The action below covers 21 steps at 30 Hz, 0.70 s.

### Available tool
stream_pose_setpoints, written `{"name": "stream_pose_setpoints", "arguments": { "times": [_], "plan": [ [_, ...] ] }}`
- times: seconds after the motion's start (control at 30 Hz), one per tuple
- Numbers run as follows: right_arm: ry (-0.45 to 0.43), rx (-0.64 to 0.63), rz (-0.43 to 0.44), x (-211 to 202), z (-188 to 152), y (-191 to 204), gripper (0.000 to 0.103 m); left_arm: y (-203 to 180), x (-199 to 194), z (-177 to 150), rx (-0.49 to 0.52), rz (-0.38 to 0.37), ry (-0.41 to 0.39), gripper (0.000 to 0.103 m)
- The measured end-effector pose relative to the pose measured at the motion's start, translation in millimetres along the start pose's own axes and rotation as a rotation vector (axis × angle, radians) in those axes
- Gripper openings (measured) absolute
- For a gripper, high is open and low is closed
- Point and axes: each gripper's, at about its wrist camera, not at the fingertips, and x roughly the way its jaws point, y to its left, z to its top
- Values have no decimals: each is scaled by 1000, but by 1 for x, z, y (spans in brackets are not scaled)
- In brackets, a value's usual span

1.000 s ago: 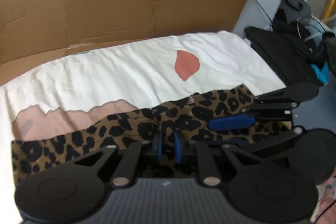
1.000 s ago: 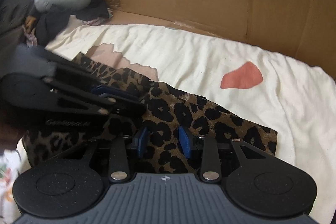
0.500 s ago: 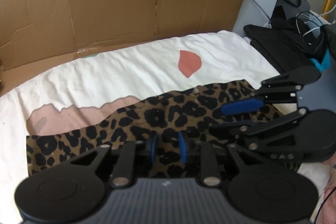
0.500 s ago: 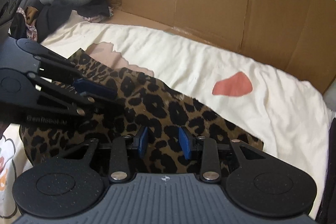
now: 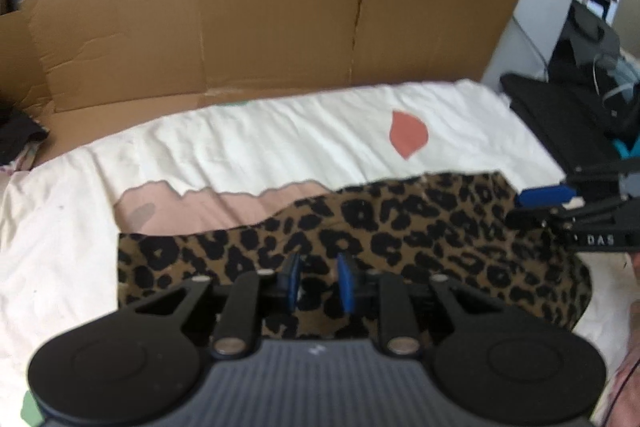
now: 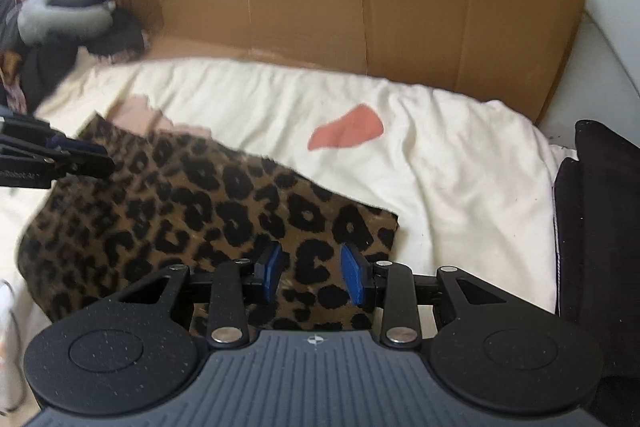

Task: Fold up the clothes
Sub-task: 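Fold the held trousers' edge over onto the rest with both grippers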

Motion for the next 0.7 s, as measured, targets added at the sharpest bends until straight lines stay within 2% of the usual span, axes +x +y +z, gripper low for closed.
{"name": "stream_pose_setpoints", "arguments": {
  "times": [0.2, 0.4, 0.5, 0.57, 0.7],
  "plan": [
    [-36, -24, 58, -13, 5, 23, 39, -23, -6, 1, 13, -57, 0, 22],
    [-2, -63, 116, -3, -1, 52, 39, -49, 3, -9, 59, -124, 24, 22],
    [24, -105, 109, 7, -9, 63, 39, -49, 17, -15, 81, -119, 54, 22],
    [42, -138, 89, 12, -15, 66, 39, -43, 26, -18, 80, -114, 71, 16],
    [45, -143, 83, 10, -20, 60, 39, -37, 29, -18, 97, -105, 69, 13]
  ]
}}
